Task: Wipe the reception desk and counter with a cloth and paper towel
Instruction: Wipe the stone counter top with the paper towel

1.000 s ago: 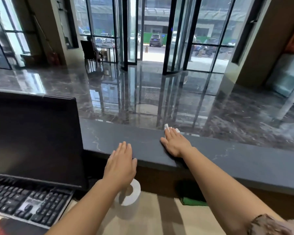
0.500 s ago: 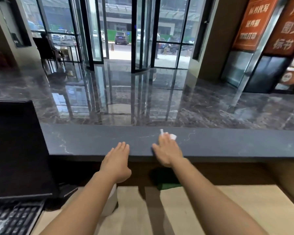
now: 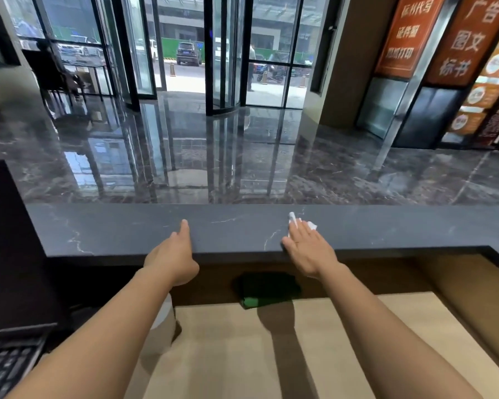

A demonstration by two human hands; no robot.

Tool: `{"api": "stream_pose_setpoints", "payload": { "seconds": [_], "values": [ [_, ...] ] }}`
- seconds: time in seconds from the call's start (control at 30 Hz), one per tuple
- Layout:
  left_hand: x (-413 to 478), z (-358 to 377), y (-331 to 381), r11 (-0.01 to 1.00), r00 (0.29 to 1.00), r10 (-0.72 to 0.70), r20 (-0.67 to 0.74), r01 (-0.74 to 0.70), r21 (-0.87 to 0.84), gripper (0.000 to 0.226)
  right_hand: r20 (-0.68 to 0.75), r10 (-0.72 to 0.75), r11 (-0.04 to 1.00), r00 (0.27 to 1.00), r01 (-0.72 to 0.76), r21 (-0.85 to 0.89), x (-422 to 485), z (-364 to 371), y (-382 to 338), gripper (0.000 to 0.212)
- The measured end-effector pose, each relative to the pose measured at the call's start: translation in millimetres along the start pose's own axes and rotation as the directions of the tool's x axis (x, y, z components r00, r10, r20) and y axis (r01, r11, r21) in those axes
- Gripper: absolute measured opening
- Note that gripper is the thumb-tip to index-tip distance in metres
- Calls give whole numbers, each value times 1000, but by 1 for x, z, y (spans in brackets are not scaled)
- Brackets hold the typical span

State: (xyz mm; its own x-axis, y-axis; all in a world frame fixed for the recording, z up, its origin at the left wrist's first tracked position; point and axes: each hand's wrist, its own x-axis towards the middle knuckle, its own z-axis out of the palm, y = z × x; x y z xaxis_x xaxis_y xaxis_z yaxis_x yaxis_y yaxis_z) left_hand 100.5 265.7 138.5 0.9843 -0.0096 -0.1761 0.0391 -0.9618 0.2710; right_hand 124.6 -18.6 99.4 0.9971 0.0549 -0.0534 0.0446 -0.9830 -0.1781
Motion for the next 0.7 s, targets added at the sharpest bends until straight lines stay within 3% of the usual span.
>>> {"api": "stream_pose_setpoints", "payload": {
  "seconds": [0.13,0.27,0.43,0.53,0.63,0.7],
  "values": [
    [2,7,11,992,997,59,43,-64,111,90,-45,211,976,976,-213,-37,-12,-12,75,64],
    [-4,14,26,972,997,51,60,-63,226,86,-17,295,955,955,-295,17,-8,-17,47,66],
    [-10,17,62,967,979,204,-14,-199,158,90,12,24,997,1000,-25,69,21,-3,-61,68],
    [-7,18,71,973,980,198,-20,-194,122,92,97,-190,976,977,198,-85,37,10,-110,69],
    [-2,14,71,977,983,183,8,-183,110,94,138,-243,959,960,259,-112,45,7,-105,66],
    [0,12,72,973,980,194,38,-197,124,94,102,-196,979,975,200,-28,47,-2,-78,63]
  ]
}}
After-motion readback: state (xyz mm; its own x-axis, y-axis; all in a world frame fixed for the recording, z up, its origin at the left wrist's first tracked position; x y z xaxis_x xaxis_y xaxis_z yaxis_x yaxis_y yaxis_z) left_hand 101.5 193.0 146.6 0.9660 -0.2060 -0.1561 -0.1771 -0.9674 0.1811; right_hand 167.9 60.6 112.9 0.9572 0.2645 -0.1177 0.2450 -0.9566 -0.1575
